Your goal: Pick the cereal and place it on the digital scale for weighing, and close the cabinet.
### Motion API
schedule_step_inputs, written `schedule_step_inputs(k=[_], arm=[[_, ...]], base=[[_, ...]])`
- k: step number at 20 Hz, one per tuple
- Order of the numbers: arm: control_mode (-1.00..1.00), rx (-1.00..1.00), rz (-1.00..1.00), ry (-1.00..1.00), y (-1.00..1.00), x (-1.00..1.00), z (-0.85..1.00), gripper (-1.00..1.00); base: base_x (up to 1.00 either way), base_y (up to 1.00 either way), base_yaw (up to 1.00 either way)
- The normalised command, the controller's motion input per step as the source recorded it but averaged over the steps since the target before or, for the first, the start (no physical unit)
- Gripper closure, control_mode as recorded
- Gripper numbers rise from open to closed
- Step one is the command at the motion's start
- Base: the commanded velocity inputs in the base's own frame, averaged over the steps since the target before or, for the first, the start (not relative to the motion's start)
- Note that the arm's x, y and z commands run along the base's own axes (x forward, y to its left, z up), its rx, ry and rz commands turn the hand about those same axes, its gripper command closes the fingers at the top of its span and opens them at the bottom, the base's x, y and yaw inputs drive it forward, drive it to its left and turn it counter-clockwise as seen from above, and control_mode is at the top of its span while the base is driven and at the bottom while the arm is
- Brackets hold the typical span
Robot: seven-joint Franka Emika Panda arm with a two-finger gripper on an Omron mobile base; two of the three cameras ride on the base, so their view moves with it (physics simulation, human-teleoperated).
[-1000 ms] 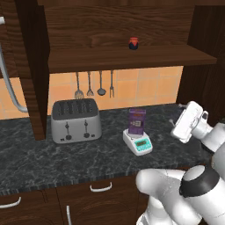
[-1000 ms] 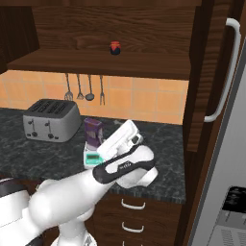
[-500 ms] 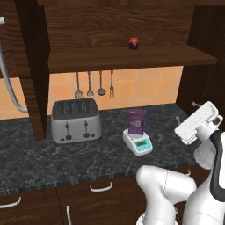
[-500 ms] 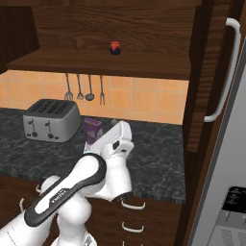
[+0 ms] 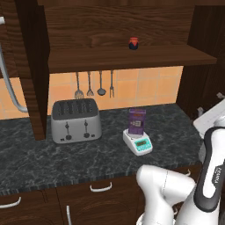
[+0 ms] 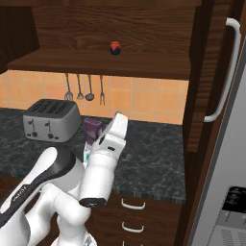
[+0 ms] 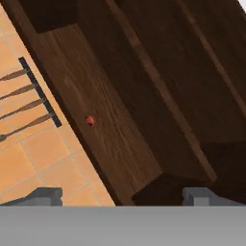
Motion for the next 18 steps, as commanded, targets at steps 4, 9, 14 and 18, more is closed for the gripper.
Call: schedule_step_inputs(k=[4, 9, 14, 18], arm=[[-1.0, -0.25, -0.26, 0.0, -0.02, -0.74, 0.42, -1.0], [-1.0, -0.25, -0.31, -0.04, -0.21, -0.96, 0.07, -1.0], [-1.0, -0.03, -0.33, -0.13, -0.05, -1.0, -0.05, -1.0], [-1.0, 0.0, -0.28, -0.12, -0.33, -0.92, -0.07, -1.0]], base=[[0.0, 0.0, 0.0], [0.0, 0.0, 0.0], [0.0, 0.0, 0.0], [0.0, 0.0, 0.0]])
